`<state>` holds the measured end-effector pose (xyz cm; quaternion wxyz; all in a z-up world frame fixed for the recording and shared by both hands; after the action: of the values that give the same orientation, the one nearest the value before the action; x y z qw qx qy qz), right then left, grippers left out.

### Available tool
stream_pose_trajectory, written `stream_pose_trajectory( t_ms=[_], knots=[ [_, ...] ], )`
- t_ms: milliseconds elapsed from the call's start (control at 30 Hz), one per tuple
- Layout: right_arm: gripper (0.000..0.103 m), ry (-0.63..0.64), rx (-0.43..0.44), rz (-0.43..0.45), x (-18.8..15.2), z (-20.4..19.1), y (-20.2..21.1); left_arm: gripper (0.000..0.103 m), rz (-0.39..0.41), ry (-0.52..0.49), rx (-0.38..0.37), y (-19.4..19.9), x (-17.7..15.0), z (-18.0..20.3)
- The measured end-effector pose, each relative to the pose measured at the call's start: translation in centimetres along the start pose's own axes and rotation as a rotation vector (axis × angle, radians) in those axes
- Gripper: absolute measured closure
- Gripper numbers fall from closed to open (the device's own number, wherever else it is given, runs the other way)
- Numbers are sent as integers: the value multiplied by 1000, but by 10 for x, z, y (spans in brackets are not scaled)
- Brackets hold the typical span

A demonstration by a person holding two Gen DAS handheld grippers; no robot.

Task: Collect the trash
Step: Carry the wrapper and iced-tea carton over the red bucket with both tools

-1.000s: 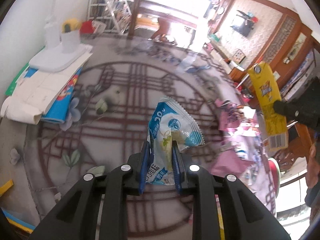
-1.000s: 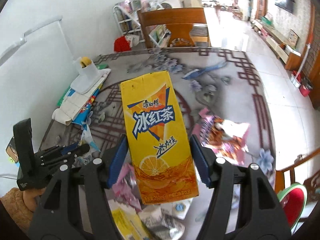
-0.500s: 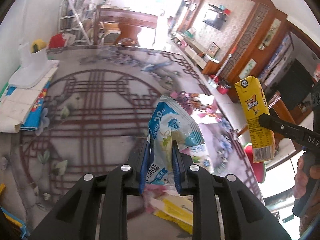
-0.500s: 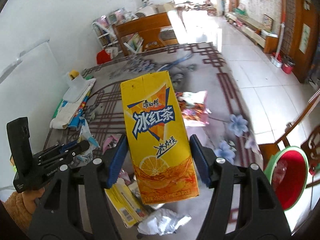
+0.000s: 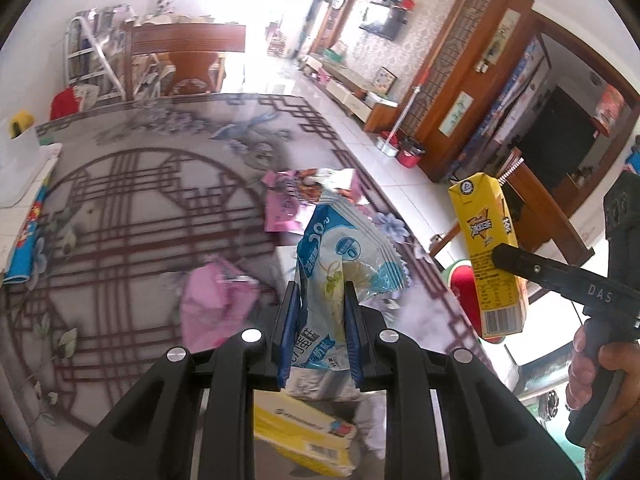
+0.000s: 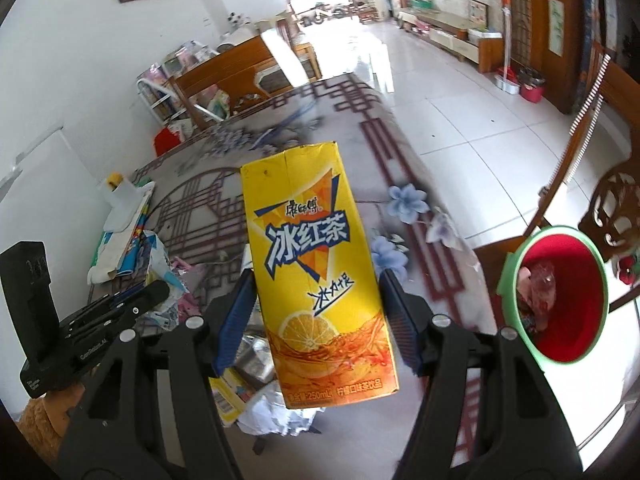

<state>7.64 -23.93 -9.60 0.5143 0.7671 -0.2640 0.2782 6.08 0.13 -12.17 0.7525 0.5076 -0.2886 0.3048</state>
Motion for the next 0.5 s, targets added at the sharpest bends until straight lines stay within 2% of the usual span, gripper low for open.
stream_pose_trajectory(
  t_ms=[500],
  knots=[
    [42, -87, -60, 21, -5, 60, 23, 84, -51, -68, -77, -26, -7, 60]
  ],
)
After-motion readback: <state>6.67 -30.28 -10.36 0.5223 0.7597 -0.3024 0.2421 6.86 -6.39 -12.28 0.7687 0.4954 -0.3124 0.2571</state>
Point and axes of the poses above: each gripper's, at about its wrist camera, not at the fingertips, and y roughly against the way its jaws point, z to its right, x to its top, the point moved 3 cm from there along -y, roughly the way its jaws point, and after that the axes turned 11 degrees about z, right-handed, at the moved point
